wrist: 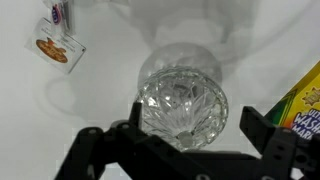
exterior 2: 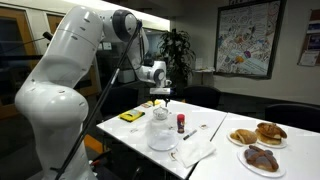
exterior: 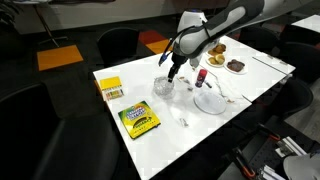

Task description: Pick up the lid from the bowl and put it on the table

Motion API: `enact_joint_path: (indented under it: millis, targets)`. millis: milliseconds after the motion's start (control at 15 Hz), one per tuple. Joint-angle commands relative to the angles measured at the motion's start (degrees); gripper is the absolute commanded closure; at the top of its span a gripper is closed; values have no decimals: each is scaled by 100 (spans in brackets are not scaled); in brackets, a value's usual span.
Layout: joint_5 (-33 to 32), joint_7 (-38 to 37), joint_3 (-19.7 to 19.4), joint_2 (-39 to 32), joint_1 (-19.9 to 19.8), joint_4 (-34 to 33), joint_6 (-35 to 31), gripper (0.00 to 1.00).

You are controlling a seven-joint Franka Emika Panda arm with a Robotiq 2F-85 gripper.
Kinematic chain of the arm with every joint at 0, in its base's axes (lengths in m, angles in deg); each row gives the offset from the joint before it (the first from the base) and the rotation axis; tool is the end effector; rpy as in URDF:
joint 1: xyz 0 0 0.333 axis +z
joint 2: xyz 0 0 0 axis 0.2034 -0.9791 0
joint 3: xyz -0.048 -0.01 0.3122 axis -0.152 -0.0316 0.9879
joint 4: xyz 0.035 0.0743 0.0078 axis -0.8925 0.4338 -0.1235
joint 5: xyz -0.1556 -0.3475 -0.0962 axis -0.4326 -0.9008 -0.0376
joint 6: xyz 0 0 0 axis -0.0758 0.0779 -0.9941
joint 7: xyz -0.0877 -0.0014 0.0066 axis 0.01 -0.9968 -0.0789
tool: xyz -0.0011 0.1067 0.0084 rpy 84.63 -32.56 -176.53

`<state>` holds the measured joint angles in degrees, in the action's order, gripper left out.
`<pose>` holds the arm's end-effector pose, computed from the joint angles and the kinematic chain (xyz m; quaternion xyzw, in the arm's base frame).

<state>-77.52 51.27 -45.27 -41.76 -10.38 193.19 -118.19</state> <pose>0.6445 0.0940 0.2207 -0.9628 -0.2641 -0.0511 0.0258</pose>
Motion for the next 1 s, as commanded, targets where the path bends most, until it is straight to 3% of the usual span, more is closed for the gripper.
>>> enact_joint_path:
  millis: [0, 333, 400, 467, 933]
  targets:
    - [42, 227, 216, -328, -161, -395, -28, 0]
    - [-5, 241, 320, -606, -109, -773, 111, 0]
    - [-19, 236, 323, -646, -105, -818, 118, 10]
    - [-35, 213, 319, -679, -91, -862, 121, 26]
    - [-96, 153, 276, -852, -64, -1037, 101, 77]
